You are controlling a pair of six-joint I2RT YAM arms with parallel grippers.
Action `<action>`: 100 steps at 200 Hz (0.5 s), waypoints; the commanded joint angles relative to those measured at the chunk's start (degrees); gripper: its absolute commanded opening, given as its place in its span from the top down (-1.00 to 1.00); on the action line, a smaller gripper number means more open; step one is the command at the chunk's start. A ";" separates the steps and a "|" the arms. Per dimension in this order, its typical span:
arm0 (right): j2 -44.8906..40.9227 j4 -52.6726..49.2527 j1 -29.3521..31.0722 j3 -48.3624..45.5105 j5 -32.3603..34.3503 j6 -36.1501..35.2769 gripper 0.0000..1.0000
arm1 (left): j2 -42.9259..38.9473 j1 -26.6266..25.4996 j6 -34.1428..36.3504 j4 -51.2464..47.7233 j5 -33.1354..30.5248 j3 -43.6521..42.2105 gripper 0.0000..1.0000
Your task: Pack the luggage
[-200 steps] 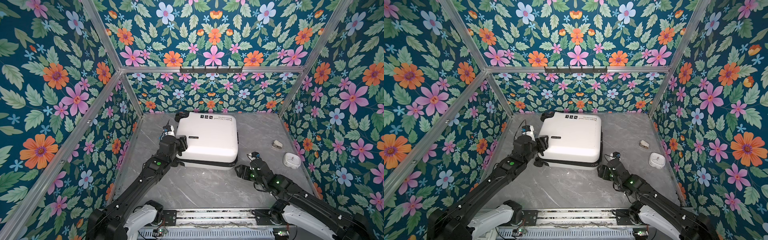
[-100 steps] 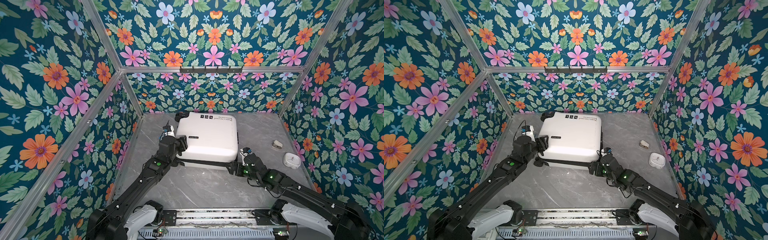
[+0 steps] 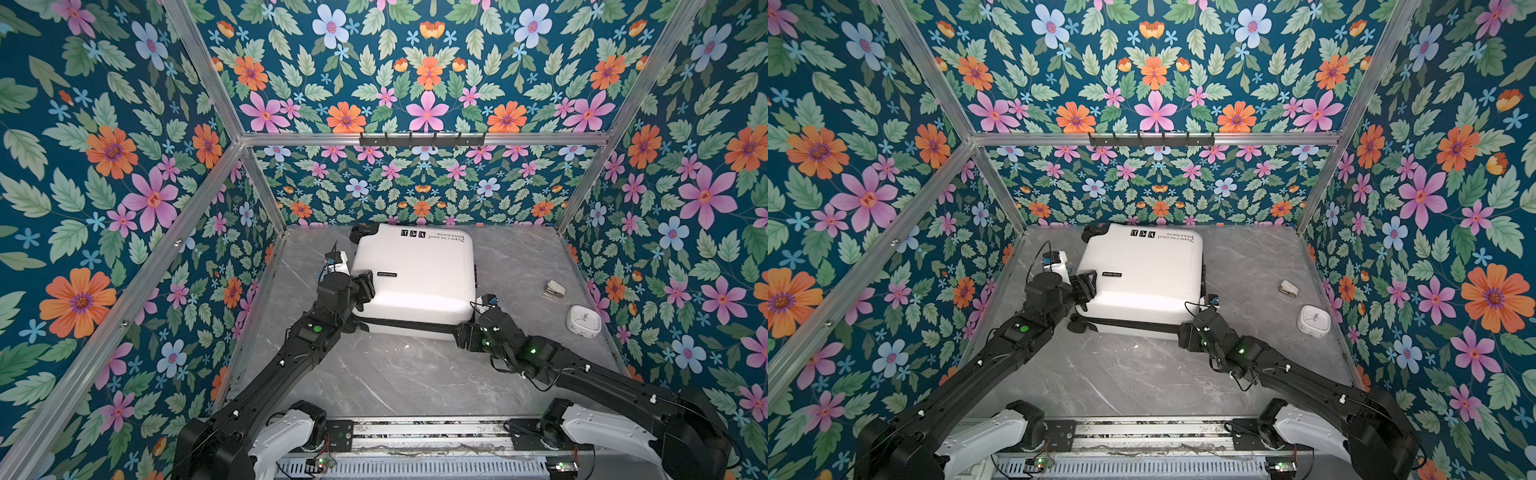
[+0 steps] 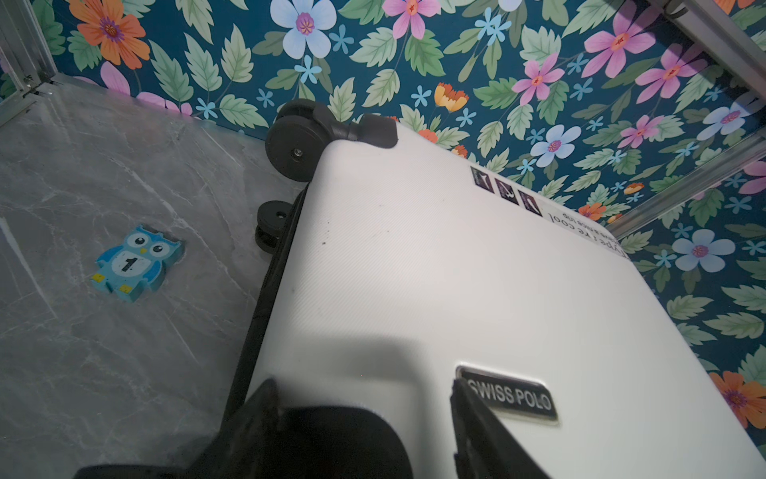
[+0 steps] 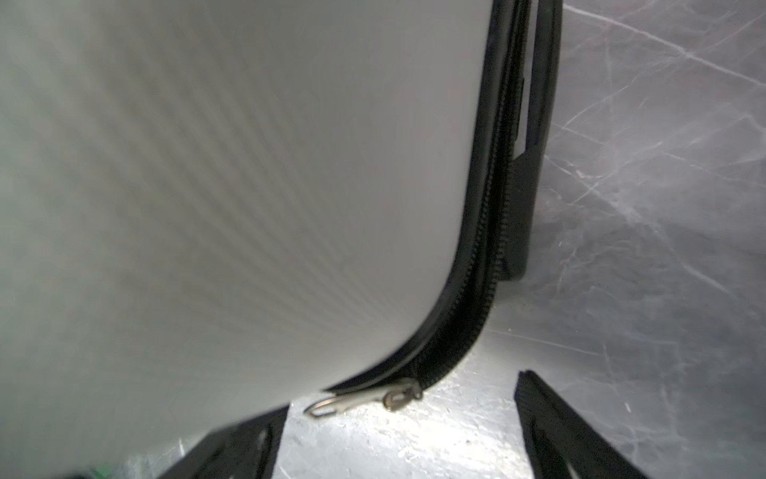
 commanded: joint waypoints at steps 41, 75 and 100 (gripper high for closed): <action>0.29 -4.20 -0.10 0.48 7.25 3.26 -0.52 | 0.42 0.30 -1.75 -8.85 4.02 -1.14 -0.33; -5.59 -7.90 -0.10 -1.99 10.15 5.42 -0.35 | 0.61 0.39 -1.66 -8.58 4.15 -1.00 -0.33; -11.16 -11.84 -0.12 -3.86 11.43 6.49 -0.24 | 0.91 0.48 -1.58 -8.41 4.24 -0.96 -0.33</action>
